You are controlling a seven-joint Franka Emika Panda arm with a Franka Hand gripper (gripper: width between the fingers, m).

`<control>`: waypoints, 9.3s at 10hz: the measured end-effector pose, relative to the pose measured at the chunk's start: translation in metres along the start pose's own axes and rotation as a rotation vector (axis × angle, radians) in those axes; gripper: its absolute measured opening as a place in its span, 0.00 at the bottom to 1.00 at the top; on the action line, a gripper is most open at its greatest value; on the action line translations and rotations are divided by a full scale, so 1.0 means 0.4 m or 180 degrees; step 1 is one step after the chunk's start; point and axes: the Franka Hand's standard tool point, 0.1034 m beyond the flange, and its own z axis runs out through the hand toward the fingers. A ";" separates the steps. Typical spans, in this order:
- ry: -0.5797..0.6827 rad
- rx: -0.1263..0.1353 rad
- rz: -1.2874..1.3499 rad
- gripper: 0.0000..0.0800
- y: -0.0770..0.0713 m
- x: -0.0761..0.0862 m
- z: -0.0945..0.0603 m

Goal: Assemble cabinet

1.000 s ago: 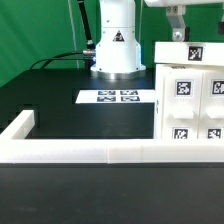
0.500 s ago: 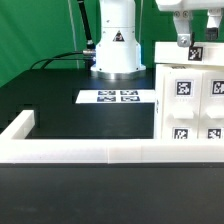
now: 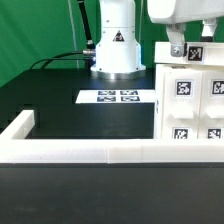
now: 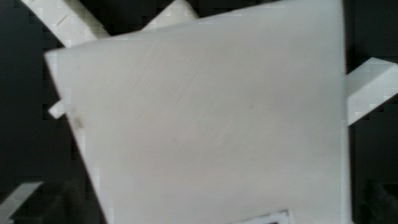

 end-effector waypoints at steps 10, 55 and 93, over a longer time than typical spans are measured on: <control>0.0047 -0.0019 0.1780 0.70 -0.001 -0.012 0.002; 0.0238 0.0467 0.6712 1.00 -0.037 0.079 -0.066; -0.0262 -0.0062 0.0925 0.70 -0.015 -0.012 0.009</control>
Offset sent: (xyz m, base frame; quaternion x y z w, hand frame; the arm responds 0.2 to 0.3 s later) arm 0.0000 0.0000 0.0000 0.0000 0.0000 0.0000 1.0000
